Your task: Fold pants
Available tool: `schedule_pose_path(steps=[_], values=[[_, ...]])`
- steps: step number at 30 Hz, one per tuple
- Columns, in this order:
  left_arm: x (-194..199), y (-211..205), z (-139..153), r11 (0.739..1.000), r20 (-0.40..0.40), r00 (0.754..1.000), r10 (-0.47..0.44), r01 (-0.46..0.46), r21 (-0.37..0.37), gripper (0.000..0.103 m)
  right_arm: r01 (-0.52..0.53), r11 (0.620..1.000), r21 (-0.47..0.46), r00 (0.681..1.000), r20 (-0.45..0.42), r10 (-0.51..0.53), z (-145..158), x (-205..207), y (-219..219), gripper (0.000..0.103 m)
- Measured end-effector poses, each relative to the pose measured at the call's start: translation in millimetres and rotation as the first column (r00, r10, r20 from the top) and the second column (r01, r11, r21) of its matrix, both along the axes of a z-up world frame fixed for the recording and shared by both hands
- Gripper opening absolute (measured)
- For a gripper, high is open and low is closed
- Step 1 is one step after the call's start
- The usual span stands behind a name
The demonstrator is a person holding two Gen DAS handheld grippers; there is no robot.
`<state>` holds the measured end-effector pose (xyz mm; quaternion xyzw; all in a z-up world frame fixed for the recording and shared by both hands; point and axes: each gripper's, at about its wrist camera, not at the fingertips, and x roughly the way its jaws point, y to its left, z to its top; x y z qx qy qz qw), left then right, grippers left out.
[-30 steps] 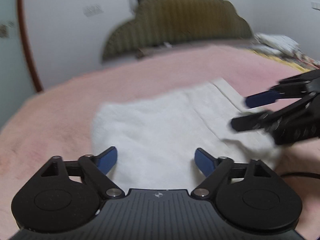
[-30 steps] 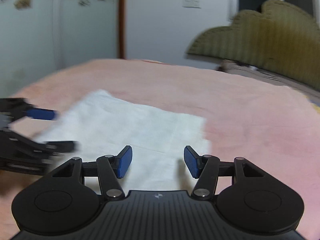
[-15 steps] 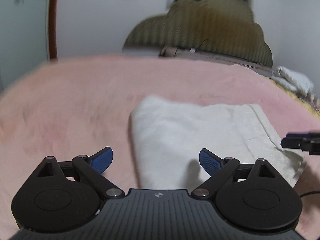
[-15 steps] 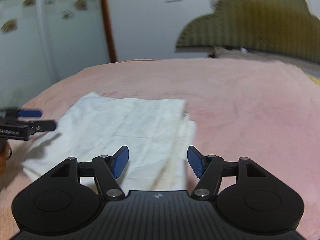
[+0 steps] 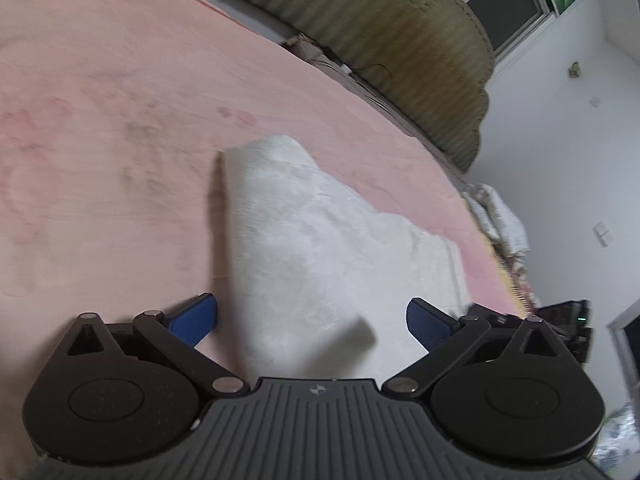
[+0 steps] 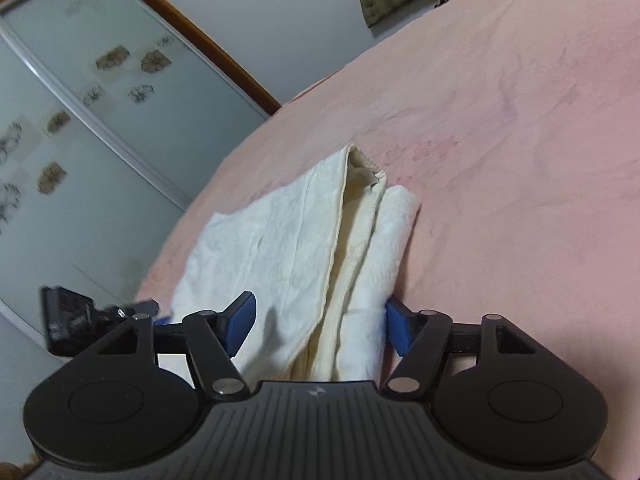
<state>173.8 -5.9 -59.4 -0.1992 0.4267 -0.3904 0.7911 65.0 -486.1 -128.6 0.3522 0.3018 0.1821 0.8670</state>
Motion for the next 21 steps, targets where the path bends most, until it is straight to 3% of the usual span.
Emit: schedule_pose_path(steps=[2,5,8,11,16,21], values=[[-1,-10,-1,1.0,0.002,1.0,-0.001,0.001,0.003,0.1,0.0,1.0,0.0,1.0,0.006,0.0,0,8,2,0.068],[-12,-32,3,0.994,0.085,0.996,0.005,-0.014,0.105,0.099,-0.004,0.986,-0.164,1.0,0.03,0.009,11,11,25,0.068],[-33,-53,5,0.967,0.216,0.976,-0.012,-0.043,0.249,0.1,0.004,0.92,-0.393,0.998,0.063,0.023,19,4,60,0.069],[-50,-69,4,0.93,0.325,0.945,-0.036,-0.087,0.357,0.103,0.039,0.881,-0.472,0.995,0.104,0.012,16,-5,77,0.079],[-52,-58,1,0.94,0.326,0.945,0.025,-0.133,0.315,0.103,0.066,0.888,-0.454,0.993,0.122,-0.011,13,-11,74,0.082],[-62,-43,-2,0.941,0.367,0.927,0.084,-0.195,0.278,0.103,0.068,0.898,-0.435,0.992,0.124,-0.015,12,-10,69,0.083]])
